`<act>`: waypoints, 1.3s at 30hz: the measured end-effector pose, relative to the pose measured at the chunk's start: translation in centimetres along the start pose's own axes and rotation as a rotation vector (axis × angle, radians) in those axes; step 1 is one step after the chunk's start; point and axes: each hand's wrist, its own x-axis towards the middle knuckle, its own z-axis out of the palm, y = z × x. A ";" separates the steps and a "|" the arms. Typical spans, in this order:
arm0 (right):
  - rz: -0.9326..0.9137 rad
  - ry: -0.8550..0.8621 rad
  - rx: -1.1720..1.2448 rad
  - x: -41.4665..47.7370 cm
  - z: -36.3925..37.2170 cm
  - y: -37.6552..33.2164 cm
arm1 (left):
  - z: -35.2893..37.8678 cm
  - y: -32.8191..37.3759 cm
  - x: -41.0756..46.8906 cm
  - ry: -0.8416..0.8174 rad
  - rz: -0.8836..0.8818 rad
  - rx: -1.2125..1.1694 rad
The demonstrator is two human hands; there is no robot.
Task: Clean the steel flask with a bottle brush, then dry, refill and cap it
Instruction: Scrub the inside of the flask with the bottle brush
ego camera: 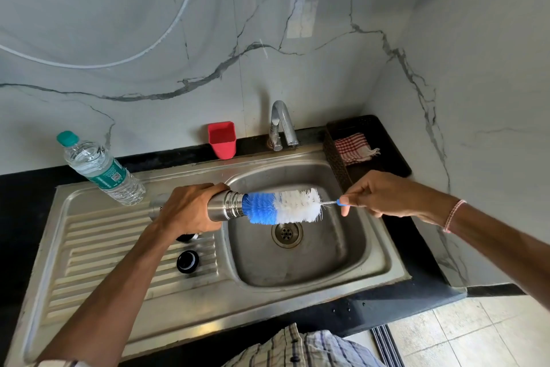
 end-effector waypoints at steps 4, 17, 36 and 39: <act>-0.129 0.181 -0.220 -0.3 -0.1 -0.6 | 0.0 0.0 -0.1 0.000 -0.024 -0.015; -0.154 0.394 -0.542 -2.6 -1.0 -1.7 | -0.1 -0.6 -0.8 0.059 -0.045 -0.065; -0.144 0.636 -1.085 -5.7 0.6 -5.4 | 0.2 1.1 -0.5 0.061 -0.152 -0.045; -0.155 0.619 -1.146 -5.6 0.6 -5.9 | 0.1 1.4 -0.3 0.058 -0.177 -0.038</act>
